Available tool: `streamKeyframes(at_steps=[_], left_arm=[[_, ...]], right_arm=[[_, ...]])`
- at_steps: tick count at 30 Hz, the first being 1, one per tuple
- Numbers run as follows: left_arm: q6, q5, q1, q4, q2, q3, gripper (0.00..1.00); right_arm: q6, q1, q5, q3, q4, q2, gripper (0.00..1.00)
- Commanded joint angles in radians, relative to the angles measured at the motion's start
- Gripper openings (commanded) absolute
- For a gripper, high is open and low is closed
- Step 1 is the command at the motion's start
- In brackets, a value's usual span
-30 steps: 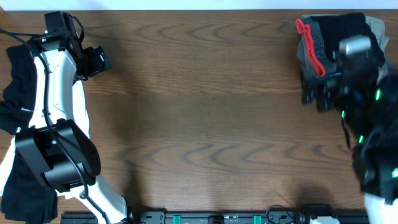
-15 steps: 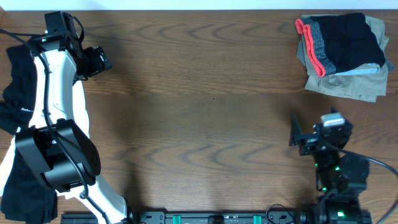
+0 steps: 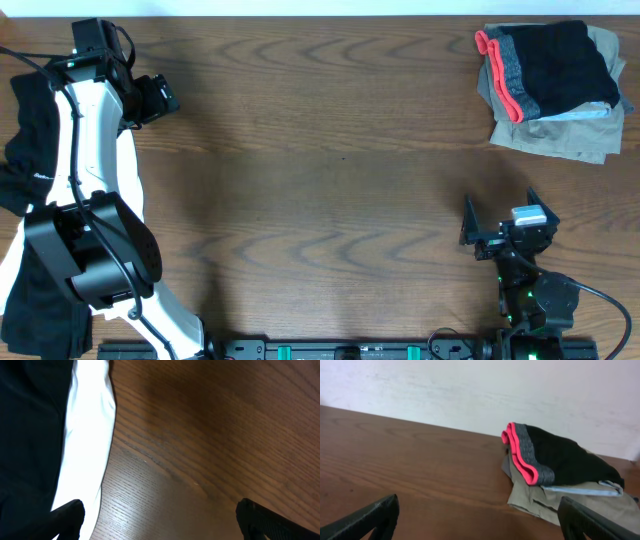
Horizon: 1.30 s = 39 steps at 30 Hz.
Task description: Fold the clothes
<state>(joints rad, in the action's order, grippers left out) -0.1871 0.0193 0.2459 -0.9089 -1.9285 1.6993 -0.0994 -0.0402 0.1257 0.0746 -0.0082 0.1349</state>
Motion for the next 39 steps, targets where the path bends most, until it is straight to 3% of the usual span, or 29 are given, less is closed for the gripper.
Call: streamKeyframes(at_steps=[1,8,39], left_arm=[[-0.010,-0.003,-0.001,-0.002,-0.016,-0.008,0.98],[-0.010,-0.003,-0.001,-0.002,-0.016,-0.008,0.98],[-0.010,-0.003,-0.001,-0.002,-0.016,-0.008,0.98]], right_arm=[[0.016,-0.009,-0.026,-0.011,-0.021,-0.023,0.99],[0.016,-0.011,-0.034,-0.051,-0.074,-0.134,0.99],[0.016,-0.013,-0.069,-0.069,-0.062,-0.130,0.99]])
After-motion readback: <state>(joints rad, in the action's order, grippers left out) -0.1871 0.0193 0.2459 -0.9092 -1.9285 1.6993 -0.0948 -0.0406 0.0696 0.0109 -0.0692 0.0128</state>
